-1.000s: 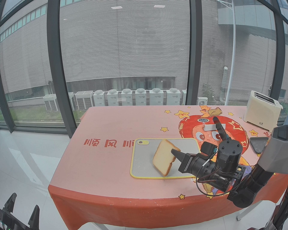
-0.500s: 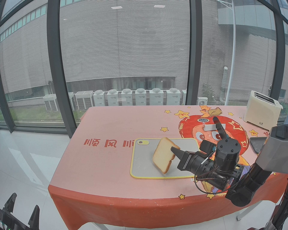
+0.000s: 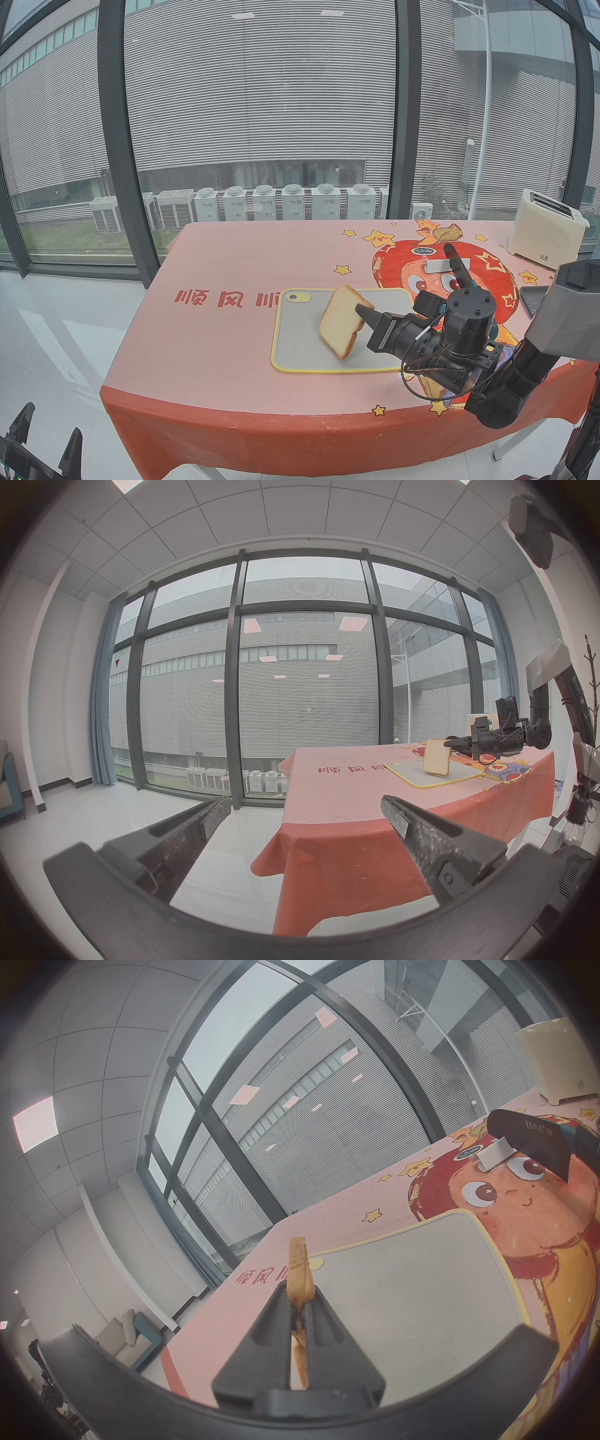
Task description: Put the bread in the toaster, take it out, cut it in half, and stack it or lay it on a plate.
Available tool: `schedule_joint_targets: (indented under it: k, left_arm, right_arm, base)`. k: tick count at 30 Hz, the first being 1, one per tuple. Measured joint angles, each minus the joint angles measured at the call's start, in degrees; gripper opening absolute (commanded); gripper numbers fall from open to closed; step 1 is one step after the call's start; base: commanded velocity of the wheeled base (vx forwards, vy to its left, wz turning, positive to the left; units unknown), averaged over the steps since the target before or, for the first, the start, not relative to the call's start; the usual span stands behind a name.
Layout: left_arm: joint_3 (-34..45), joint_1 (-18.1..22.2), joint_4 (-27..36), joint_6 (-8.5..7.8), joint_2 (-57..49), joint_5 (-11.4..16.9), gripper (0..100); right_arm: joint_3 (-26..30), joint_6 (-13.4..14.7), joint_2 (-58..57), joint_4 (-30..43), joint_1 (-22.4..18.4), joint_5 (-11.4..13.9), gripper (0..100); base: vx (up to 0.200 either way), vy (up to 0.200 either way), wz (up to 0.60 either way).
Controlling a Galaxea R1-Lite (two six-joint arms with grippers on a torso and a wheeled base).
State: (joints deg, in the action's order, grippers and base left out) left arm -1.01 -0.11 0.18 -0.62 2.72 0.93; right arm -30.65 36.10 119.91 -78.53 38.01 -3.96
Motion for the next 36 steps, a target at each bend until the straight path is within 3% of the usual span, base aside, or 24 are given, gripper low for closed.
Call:
schedule_joint_targets:
  k: [1, 19, 26, 36]
  left_arm:
    - [0.00, 0.00, 0.02, 0.00, 0.00, 0.02, 100]
    - [0.00, 0.00, 0.04, 0.00, 0.00, 0.05, 100]
    - [0.00, 0.04, 0.02, 0.00, 0.00, 0.02, 100]
    - [0.00, 0.00, 0.02, 0.02, 0.00, 0.02, 100]
  right_arm:
    - [-0.02, -0.02, 0.05, 0.00, -0.01, -0.02, 100]
    - [1.96, -1.96, -0.84, 2.01, -1.18, -1.83, 100]
    - [0.28, -2.51, -0.69, 9.51, -0.44, -6.46, 100]
    - [0.26, -2.62, -1.85, 10.87, 0.30, -6.52, 100]
  base:
    - [0.000, 0.000, 0.00]
    - [0.000, 0.000, 0.00]
    - [0.000, 0.000, 0.00]
    - [0.000, 0.000, 0.00]
